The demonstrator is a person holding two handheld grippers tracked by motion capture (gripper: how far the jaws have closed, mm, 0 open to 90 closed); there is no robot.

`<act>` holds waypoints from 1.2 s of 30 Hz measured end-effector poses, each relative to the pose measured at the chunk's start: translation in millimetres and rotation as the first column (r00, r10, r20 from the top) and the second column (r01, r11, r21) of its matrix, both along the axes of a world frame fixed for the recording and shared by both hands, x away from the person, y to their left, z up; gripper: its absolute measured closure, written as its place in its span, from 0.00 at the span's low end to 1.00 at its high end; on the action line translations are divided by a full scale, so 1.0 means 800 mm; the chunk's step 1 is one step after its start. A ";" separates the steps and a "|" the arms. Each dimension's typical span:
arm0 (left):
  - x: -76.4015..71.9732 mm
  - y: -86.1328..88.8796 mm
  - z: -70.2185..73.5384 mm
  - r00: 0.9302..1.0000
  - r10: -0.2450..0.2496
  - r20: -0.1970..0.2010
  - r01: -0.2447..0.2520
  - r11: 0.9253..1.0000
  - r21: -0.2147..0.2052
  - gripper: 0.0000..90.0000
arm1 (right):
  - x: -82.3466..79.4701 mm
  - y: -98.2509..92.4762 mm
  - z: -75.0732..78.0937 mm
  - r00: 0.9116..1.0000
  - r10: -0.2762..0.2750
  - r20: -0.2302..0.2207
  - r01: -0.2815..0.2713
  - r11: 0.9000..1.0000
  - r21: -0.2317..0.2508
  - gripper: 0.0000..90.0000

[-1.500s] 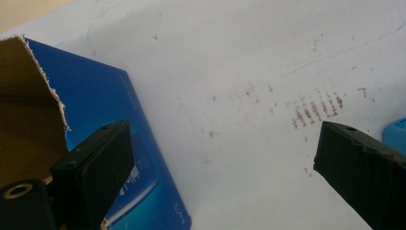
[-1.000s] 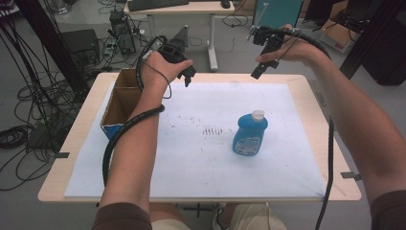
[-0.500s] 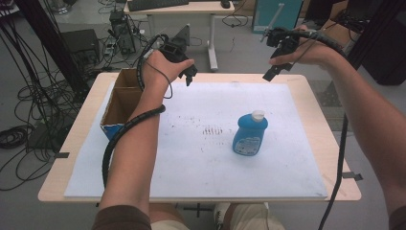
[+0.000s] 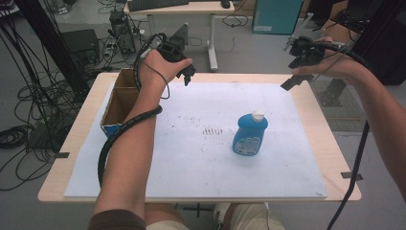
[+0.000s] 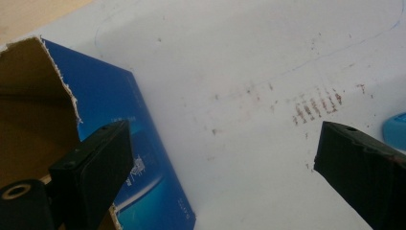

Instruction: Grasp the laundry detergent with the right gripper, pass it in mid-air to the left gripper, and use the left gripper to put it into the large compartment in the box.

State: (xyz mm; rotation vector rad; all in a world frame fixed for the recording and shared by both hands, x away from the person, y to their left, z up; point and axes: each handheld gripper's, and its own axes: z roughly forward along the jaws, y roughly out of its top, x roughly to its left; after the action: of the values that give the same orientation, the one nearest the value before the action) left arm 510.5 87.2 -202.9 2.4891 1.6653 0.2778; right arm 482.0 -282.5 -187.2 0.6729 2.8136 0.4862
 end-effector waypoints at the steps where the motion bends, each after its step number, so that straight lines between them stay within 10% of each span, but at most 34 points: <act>1: 0.000 0.002 0.000 1.000 -0.001 -0.001 0.001 1.000 0.000 0.07 | -0.006 -0.008 -0.004 1.000 -0.005 0.000 0.005 1.000 0.009 0.08; 36: 0.000 -0.003 -0.004 1.000 -0.029 0.007 0.029 1.000 0.003 0.07 | -0.098 -0.042 -0.120 0.998 0.038 0.052 -0.049 0.975 0.217 0.06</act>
State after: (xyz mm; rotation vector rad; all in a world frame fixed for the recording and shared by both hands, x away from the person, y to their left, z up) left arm 510.4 84.5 -206.1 2.5088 1.6258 0.2854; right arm 403.3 -316.2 -283.6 0.6313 2.7604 0.8174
